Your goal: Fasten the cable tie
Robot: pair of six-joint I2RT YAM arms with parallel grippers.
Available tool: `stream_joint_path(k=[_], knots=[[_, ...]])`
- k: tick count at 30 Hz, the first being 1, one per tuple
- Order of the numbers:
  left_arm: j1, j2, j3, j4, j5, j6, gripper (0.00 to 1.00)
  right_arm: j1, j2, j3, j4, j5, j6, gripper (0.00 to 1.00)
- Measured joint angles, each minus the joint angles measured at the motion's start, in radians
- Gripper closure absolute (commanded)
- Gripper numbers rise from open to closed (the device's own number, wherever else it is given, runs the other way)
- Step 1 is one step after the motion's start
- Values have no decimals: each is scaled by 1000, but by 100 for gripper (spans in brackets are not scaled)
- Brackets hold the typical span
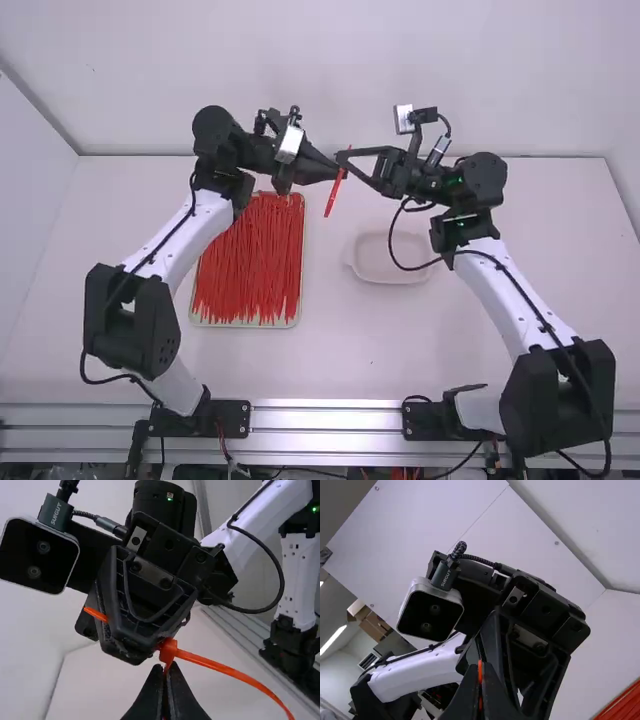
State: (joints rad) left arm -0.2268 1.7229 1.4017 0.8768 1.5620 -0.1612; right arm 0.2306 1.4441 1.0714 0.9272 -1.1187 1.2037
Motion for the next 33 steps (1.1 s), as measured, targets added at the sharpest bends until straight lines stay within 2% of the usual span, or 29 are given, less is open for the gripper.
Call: stream_joint_path(k=[9,18,25,33], knots=[[0,-15,-3,-29,-12,24,98,0,8,0,64,-1,21,100],[0,-32,-63,-24,-29,49,98,0,15,0,53,-16,27,100],[0,-39,-167,59,-35,50,98,-2,15,10,50,-24,28,100],[0,-39,-284,172,-64,49,98,-13,15,74,27,-56,36,100]])
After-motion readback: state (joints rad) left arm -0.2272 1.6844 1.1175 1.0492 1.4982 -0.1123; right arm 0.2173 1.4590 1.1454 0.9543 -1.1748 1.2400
